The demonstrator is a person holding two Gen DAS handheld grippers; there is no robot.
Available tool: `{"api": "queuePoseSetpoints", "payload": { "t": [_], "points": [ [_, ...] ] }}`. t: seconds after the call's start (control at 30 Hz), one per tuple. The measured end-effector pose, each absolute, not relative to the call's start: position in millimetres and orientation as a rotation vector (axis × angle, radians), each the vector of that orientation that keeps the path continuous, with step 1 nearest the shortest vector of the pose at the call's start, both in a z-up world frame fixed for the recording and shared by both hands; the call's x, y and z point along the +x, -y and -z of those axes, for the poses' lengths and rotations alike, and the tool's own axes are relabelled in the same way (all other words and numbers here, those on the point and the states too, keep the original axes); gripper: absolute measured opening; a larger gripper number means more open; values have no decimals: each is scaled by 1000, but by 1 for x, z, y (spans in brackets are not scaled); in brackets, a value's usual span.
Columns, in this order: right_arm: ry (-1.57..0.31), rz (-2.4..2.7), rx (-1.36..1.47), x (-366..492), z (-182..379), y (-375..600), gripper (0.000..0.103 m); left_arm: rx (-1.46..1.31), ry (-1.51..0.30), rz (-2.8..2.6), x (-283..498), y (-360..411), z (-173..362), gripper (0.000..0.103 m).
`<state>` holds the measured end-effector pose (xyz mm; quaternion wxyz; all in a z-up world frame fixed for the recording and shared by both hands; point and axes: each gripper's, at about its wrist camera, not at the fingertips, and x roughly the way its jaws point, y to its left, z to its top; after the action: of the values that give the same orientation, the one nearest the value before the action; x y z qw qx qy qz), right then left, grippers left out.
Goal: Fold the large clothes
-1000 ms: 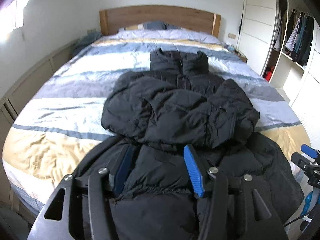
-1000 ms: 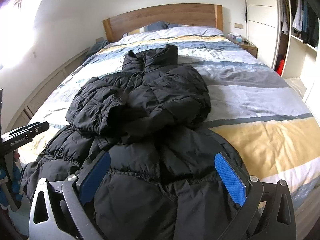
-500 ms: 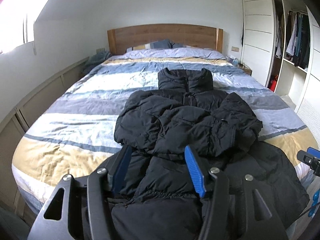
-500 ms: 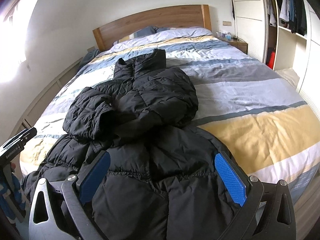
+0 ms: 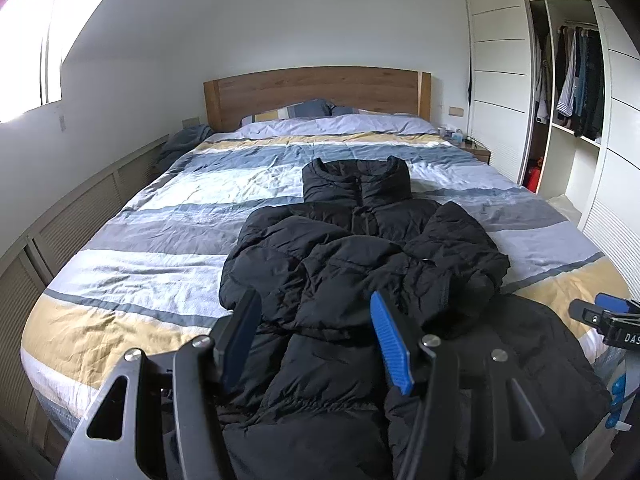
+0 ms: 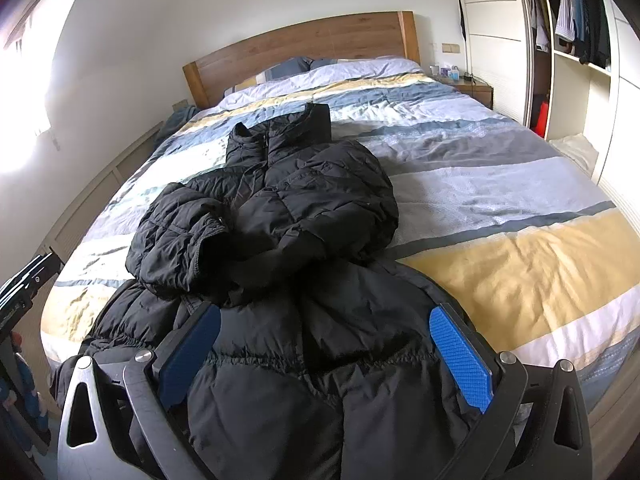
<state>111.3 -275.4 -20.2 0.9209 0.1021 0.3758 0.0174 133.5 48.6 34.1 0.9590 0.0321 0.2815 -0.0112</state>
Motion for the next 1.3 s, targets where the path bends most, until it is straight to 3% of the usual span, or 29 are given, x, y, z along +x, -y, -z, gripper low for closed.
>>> {"api": "queuePoseSetpoints", "payload": {
  "t": [0.73, 0.93, 1.3],
  "points": [
    [-751, -117, 238, 130, 12, 270, 103, 69, -653, 44, 168, -54, -26, 56],
    [-728, -140, 267, 148, 4, 276, 103, 22, -689, 67, 196, -69, -35, 64],
    [-686, -179, 282, 191, -10, 287, 103, -82, -721, 188, 248, -84, -53, 65]
  ]
}}
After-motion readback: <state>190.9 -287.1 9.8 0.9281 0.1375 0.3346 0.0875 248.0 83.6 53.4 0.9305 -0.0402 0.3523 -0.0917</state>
